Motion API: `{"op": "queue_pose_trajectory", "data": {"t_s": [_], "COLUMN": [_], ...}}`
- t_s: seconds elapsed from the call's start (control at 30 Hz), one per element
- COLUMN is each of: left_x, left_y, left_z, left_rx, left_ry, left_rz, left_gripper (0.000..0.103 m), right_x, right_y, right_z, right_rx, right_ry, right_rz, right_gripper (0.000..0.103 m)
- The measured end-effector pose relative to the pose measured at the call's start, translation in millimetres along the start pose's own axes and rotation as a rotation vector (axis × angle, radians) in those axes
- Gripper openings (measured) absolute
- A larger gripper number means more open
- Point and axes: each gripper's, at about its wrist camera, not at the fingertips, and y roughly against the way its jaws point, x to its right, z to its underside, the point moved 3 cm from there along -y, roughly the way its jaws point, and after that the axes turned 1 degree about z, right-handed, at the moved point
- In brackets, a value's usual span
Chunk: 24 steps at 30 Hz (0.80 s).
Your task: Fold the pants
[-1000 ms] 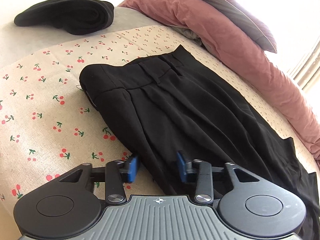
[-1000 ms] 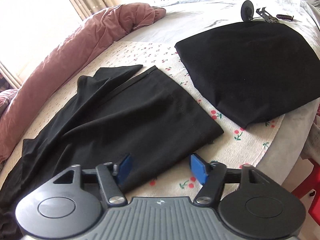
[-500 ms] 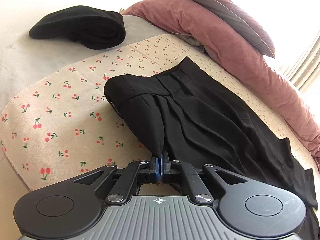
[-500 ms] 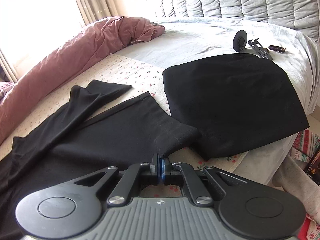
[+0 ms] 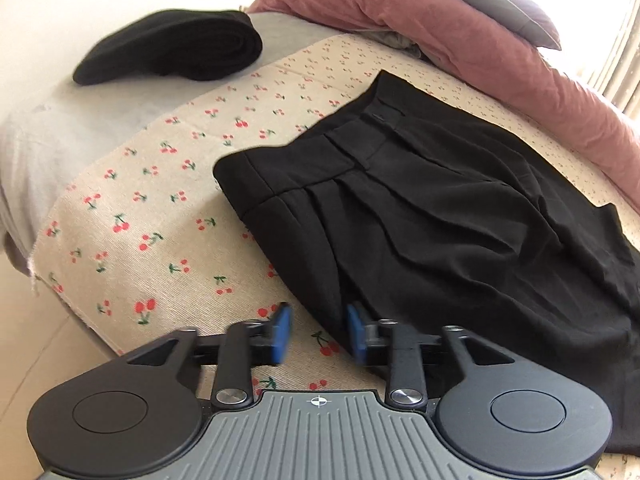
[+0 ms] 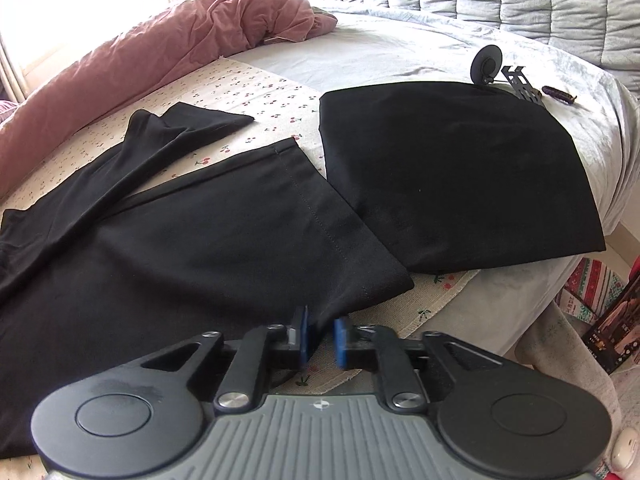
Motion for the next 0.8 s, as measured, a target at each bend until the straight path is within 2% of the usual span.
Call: {"op": "queue_pose_trajectory", "data": {"t_s": [0.03,0.07,0.1,0.17,0.27,0.4,0.53,0.67,0.8], "left_x": [2.3,2.8,6.8,14.5,30.9,65.6,117.1,170.7,212.7], "left_y": [7.2,17.7,25.9,35.6,42.0,40.4,23.7,-4.7,-41.4], "left_z": [-1.3,-2.5,-6.0,-16.4,-30.8,-45.5,-57.2,-64.8,-74.2], "left_rx": [0.034,0.083,0.116,0.147,0.183,0.21,0.219,0.198,0.173], "left_ry": [-0.004,-0.009,-0.025,-0.052,-0.08,-0.138,-0.27,-0.4,-0.475], "left_rz": [-0.011,-0.014,-0.021,-0.025,0.009,0.055,0.084,0.115,0.145], "left_gripper": [0.081,0.088,0.088,0.089,0.095,0.096,0.098,0.098,0.098], "right_x": [-0.5,-1.0,-1.6,-5.4,-17.8,-39.4,-58.2,-73.5,-82.9], "right_y": [4.4,10.6,16.5,28.8,40.5,38.6,23.6,-1.8,-37.7], "right_z": [-1.5,-3.2,-5.7,-13.0,-25.6,-46.3,-70.0,-100.3,-135.6], "right_rx": [0.003,0.015,0.02,0.037,0.093,0.14,0.151,0.147,0.137], "right_ry": [0.007,0.011,0.013,0.013,0.065,0.126,0.162,0.178,0.174], "right_rz": [0.003,-0.016,-0.041,-0.072,-0.082,-0.084,-0.11,-0.135,-0.168], "right_gripper": [0.049,0.054,0.057,0.07,0.079,0.083,0.086,0.087,0.087]}}
